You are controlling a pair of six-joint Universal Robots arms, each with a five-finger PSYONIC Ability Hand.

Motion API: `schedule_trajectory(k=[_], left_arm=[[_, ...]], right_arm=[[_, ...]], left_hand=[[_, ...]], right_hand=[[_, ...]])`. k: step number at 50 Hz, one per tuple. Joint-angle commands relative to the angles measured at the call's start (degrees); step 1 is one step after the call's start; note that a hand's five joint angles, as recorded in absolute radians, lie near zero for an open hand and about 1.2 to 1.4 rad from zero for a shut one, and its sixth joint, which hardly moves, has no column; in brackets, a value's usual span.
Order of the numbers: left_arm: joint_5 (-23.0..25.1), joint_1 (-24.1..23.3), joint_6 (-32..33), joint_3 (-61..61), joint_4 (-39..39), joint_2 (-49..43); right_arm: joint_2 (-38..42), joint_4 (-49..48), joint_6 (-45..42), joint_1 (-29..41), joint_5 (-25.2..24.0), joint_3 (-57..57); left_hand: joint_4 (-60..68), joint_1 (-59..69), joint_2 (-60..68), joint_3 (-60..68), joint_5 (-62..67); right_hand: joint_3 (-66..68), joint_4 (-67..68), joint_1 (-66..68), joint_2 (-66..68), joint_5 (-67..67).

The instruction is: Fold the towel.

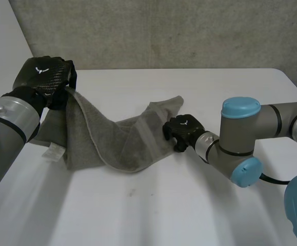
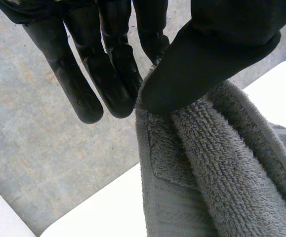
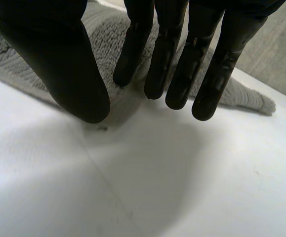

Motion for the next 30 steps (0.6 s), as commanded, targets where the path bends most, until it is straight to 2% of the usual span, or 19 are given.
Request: schedule_trajectory(k=[1, 9, 12, 14, 17, 23, 30], left_arm=[[0.00, 0.00, 0.00, -0.13, 0.17, -0.04], [0.00, 0.00, 0.00, -0.74, 0.26, -0.04], [0.00, 0.00, 0.00, -0.92, 0.26, -0.13], [0.00, 0.00, 0.00, -1.18, 0.26, -0.04], [0.09, 0.00, 0.00, -1.53, 0.35, -0.04], [0.09, 0.00, 0.00, -1.53, 0.35, -0.12], [0.09, 0.00, 0.00, -1.62, 0.43, -0.04]], right_arm=[[0.07, -0.03, 0.39, 0.81, 0.00, -1.31], [1.12, -0.03, 1.97, 1.43, -0.08, -2.54], [1.30, -0.03, 1.97, 1.52, 0.18, -2.71], [0.60, 0.40, 1.97, 1.60, 0.27, -2.19], [-0.89, 0.93, 1.97, 1.60, 0.18, -1.23], [-2.57, 1.46, 1.97, 1.69, -0.08, 0.54], [-0.90, 1.29, 2.14, 1.69, -0.08, 0.36]], left_hand=[[10.25, 10.92, 10.18, 10.27, 10.66], [10.25, 10.92, 10.18, 10.27, 10.66], [10.25, 10.92, 10.18, 10.27, 10.66], [10.25, 10.92, 10.18, 10.27, 10.66], [10.25, 10.92, 10.18, 10.27, 10.66], [10.25, 10.92, 10.18, 10.27, 10.66], [10.25, 10.92, 10.18, 10.27, 10.66]], right_hand=[[11.20, 11.25, 3.37, 11.24, 11.71], [14.90, 14.95, 7.07, 14.94, 15.41], [10.87, 10.92, 3.03, 10.90, 11.38], [-12.05, -12.00, -19.89, -12.01, -11.54], [-18.72, -18.67, -26.56, -18.68, -18.21], [-20.93, -20.88, -28.76, -20.89, -20.42], [-17.24, -17.19, -25.08, -17.20, -16.73]])
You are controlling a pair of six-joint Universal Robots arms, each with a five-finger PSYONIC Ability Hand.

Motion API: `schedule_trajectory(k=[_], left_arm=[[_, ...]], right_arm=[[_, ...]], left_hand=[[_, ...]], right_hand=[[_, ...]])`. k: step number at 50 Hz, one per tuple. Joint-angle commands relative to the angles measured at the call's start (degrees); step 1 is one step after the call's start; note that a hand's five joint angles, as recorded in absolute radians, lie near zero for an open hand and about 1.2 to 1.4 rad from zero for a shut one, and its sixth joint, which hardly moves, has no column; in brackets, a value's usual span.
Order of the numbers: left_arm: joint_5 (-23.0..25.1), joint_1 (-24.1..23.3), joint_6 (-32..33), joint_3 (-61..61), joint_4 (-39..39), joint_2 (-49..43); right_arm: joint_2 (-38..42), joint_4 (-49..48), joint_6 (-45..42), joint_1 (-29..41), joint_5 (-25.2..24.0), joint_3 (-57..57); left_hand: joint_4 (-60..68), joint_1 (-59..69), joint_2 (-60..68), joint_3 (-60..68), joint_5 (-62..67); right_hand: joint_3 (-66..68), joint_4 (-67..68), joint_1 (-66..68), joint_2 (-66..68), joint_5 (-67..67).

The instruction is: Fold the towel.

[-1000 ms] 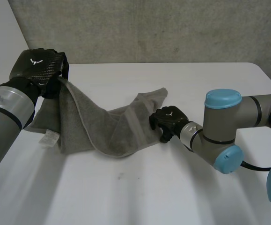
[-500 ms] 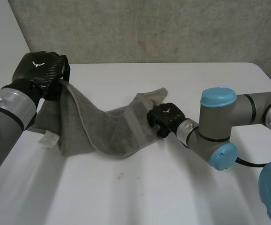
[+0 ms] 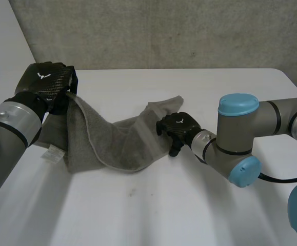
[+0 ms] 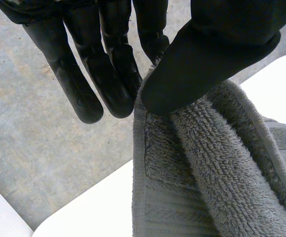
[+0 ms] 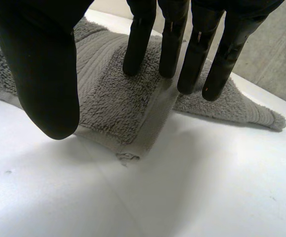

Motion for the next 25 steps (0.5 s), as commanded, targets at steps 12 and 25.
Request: schedule_trajectory(k=[12, 25], left_arm=[[-0.09, 0.05, 0.00, -0.15, 0.23, -0.42], [-0.09, 0.05, 0.00, -0.15, 1.19, -1.91]], right_arm=[[3.72, -0.80, 3.24, -0.07, -0.24, -2.41], [5.74, -0.97, 3.42, -0.07, -0.24, -5.04]], left_hand=[[10.25, 10.92, 10.18, 10.27, 10.66], [10.25, 10.92, 10.18, 10.27, 10.66]], right_hand=[[16.86, 16.77, 12.85, 16.71, 16.64], [23.07, 22.98, 19.06, 22.93, 22.85]])
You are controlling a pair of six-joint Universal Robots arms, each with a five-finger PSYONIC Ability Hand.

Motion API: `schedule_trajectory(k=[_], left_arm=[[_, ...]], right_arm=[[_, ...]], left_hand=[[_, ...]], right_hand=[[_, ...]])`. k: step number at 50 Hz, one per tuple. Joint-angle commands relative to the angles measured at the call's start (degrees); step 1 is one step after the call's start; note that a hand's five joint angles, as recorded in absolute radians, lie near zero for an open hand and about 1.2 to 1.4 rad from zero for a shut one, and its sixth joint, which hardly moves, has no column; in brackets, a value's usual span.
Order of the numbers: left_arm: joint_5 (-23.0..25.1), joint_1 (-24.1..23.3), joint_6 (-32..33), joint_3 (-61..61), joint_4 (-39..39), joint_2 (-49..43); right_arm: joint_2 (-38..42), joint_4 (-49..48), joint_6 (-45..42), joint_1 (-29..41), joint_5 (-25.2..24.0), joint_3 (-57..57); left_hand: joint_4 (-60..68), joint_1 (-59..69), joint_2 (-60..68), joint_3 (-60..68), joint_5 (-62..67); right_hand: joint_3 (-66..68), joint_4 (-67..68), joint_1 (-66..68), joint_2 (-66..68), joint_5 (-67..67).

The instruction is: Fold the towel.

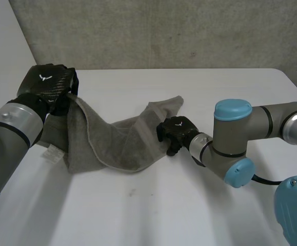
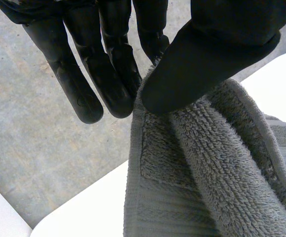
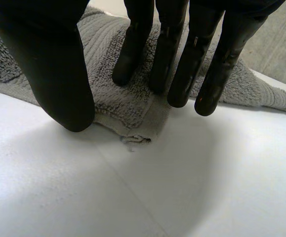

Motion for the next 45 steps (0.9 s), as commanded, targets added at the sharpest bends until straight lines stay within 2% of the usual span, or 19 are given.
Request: schedule_trajectory(k=[1, 20, 25, 27, 35, 40, 42, 43, 45], left_arm=[[-0.04, 0.00, 0.00, 0.00, 0.25, -0.93], [0.04, 0.00, 0.00, 0.00, 0.25, -1.11], [0.04, 0.00, 0.00, -0.17, 0.25, -1.20], [0.04, 0.00, 0.00, -0.61, 0.34, -1.11], [0.04, 0.00, 0.00, -1.14, 0.95, -1.20], [-0.04, 0.43, 0.00, -1.31, 0.87, -1.11], [-0.04, 0.70, 0.00, -1.40, 0.87, -1.11], [-0.04, 0.87, 0.09, -1.58, 0.87, -1.11], [-0.04, 0.79, 0.00, -1.67, 0.87, -1.02]], right_arm=[[1.00, -0.03, 0.01, 0.00, 0.04, -1.49], [2.93, -0.12, 0.98, 0.27, 0.21, -5.88], [3.72, -0.12, 0.89, 0.44, 0.13, -6.58], [4.25, -0.12, 0.89, 0.44, 0.13, -6.93], [4.34, 0.05, 1.42, 0.53, -0.14, -7.20], [2.23, 0.32, 7.92, 0.35, -1.37, -7.20], [-1.62, 0.58, 12.30, -0.17, -4.34, -5.80], [-1.64, 0.58, 12.32, -0.17, -4.36, -5.79], [-6.54, 1.54, 12.85, -1.05, -6.89, -2.65]], left_hand=[[10.25, 10.92, 10.18, 10.27, 10.66], [10.25, 10.92, 10.18, 10.27, 10.66], [10.25, 10.92, 10.18, 10.27, 10.66], [10.25, 10.92, 10.18, 10.27, 10.66], [10.25, 10.92, 10.18, 10.27, 10.66], [10.25, 10.92, 10.18, 10.27, 10.66], [10.25, 10.92, 10.18, 10.27, 10.66], [10.25, 10.92, 10.18, 10.27, 10.66], [10.25, 10.92, 10.18, 10.27, 10.66]], right_hand=[[9.99, 10.03, 3.75, 10.04, 10.56], [19.74, 19.79, 13.50, 19.80, 20.32], [25.63, 25.68, 19.39, 25.69, 26.21], [36.27, 36.31, 30.03, 36.32, 36.84], [36.34, 36.38, 30.10, 36.39, 36.91], [36.34, 36.38, 30.10, 36.39, 36.91], [36.34, 36.38, 30.10, 36.39, 36.91], [36.34, 36.38, 30.10, 36.39, 36.91], [36.34, 36.38, 30.10, 36.39, 36.91]])
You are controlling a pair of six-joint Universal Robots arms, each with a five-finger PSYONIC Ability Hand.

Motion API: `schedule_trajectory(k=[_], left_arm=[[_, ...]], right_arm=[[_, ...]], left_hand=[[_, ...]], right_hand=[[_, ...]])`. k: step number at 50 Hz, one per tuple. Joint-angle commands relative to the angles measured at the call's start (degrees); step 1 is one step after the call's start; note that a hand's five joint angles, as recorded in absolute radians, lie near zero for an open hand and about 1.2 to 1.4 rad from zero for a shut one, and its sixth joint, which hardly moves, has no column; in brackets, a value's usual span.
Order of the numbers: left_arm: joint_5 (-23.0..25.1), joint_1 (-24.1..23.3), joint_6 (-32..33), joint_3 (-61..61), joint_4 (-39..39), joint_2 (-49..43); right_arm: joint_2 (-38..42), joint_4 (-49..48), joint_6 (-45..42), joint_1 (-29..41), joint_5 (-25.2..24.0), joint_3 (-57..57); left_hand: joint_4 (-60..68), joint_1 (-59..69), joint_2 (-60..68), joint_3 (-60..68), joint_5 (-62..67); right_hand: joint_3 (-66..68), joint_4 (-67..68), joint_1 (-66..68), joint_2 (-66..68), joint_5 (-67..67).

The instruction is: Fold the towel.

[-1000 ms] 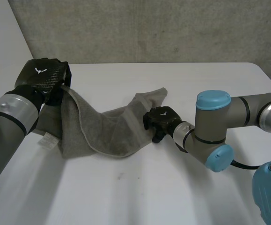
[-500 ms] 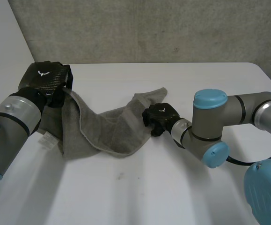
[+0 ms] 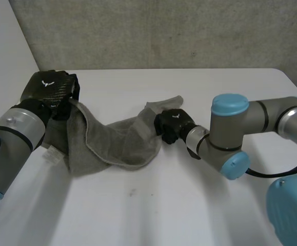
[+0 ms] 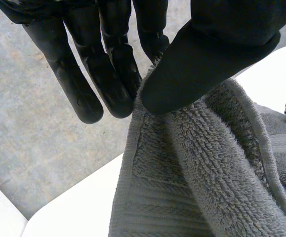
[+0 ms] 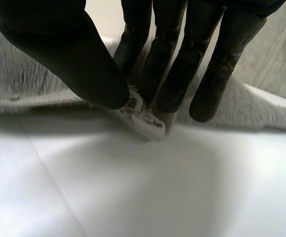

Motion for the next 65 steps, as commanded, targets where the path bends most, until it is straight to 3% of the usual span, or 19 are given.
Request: schedule_trajectory(k=[1, 6, 8, 11, 13, 18, 24, 32, 40, 44, 50, 52, 57, 61, 65], left_arm=[[-0.02, 0.58, 0.00, -0.43, -0.04, 0.16], [-0.02, 0.49, 0.00, -1.05, -0.13, 1.03], [-0.02, 0.49, 0.00, -1.14, -0.22, 1.21], [-0.11, 0.40, 0.00, -1.40, -0.48, 1.82], [-0.11, 0.31, 0.00, -1.75, -0.57, 2.09], [0.07, -0.39, 0.00, -3.68, -0.57, 2.53], [2.87, -0.83, -0.09, -6.84, -0.48, 2.62], [4.55, -0.83, 0.00, -8.52, -0.22, 1.39], [4.90, 0.49, 0.61, -6.15, 0.22, -1.16], [4.81, 1.89, 0.70, 0.86, 2.32, -5.80], [4.64, 3.48, -0.17, 19.72, 6.54, -13.10], [4.55, 3.48, -0.70, 25.18, 8.20, -13.81], [3.93, 3.56, -4.75, 34.55, 12.35, -13.29], [4.02, 3.48, -11.14, 33.16, 11.48, -11.01], [4.46, 3.65, -13.44, 25.63, 7.01, -7.60]], right_arm=[[-9.34, 1.31, 7.18, -1.42, -5.79, 4.51], [-16.90, 7.64, -0.29, -5.11, -6.32, 8.29], [-20.75, 13.32, -9.65, -7.39, -5.70, 10.56], [-22.97, 16.60, -14.71, -8.45, -5.08, 11.63], [-27.86, 21.50, -22.58, -9.77, -3.86, 15.12], [-34.81, 22.84, -27.09, -11.61, 0.09, 21.89], [-41.50, 23.37, -30.26, -12.06, 1.33, 30.07], [-37.93, 23.55, -37.90, -11.71, 3.26, 33.87], [-30.01, 21.53, -35.29, -12.93, 4.14, 27.03], [-27.98, 19.85, -32.99, -12.41, 3.35, 21.38], [-25.60, 4.91, -23.06, -11.97, 3.53, 6.36], [-26.91, -6.01, -17.38, -11.53, 4.58, 1.89], [-32.44, -18.88, -11.91, -11.53, 8.09, 2.65], [-34.82, -17.95, -11.63, -11.62, 7.49, 5.72], [-35.45, -9.53, -11.90, -11.79, 3.37, 11.53]], left_hand=[[10.25, 10.92, 10.18, 10.27, 10.66], [10.25, 10.92, 10.18, 10.27, 10.66], [10.25, 10.92, 10.18, 10.27, 10.66], [10.25, 10.92, 10.18, 10.27, 10.66], [10.25, 10.92, 10.18, 10.27, 10.66], [10.25, 10.92, 10.18, 10.27, 10.66], [10.25, 10.92, 10.18, 10.27, 10.66], [10.25, 10.92, 10.18, 10.27, 10.66], [10.25, 10.92, 10.18, 10.27, 10.66], [10.25, 10.92, 10.18, 10.27, 10.66], [10.25, 10.92, 10.18, 10.27, 10.66], [10.25, 10.92, 10.18, 10.27, 10.66], [10.25, 10.92, 10.18, 10.27, 10.66], [10.25, 10.92, 10.18, 10.27, 10.66], [10.25, 10.92, 10.18, 10.27, 10.66]], right_hand=[[10.54, 10.42, 0.75, 10.67, 11.01], [10.54, 10.42, 0.75, 10.67, 11.01], [10.54, 10.42, 0.75, 10.67, 11.01], [10.54, 10.42, 0.75, 10.67, 11.01], [10.54, 10.42, 0.75, 10.67, 11.01], [10.54, 10.42, 0.75, 10.67, 11.01], [10.54, 10.42, 0.75, 10.67, 11.01], [10.54, 10.42, 0.75, 10.67, 11.01], [10.54, 10.42, 0.75, 10.67, 11.01], [10.54, 10.42, 0.75, 10.67, 11.01], [10.54, 10.42, 0.75, 10.67, 11.01], [10.54, 10.42, 0.75, 10.67, 11.01], [10.54, 10.42, 0.75, 10.67, 11.01], [10.54, 10.42, 0.75, 10.67, 11.01], [10.54, 10.42, 0.75, 10.67, 11.01]])
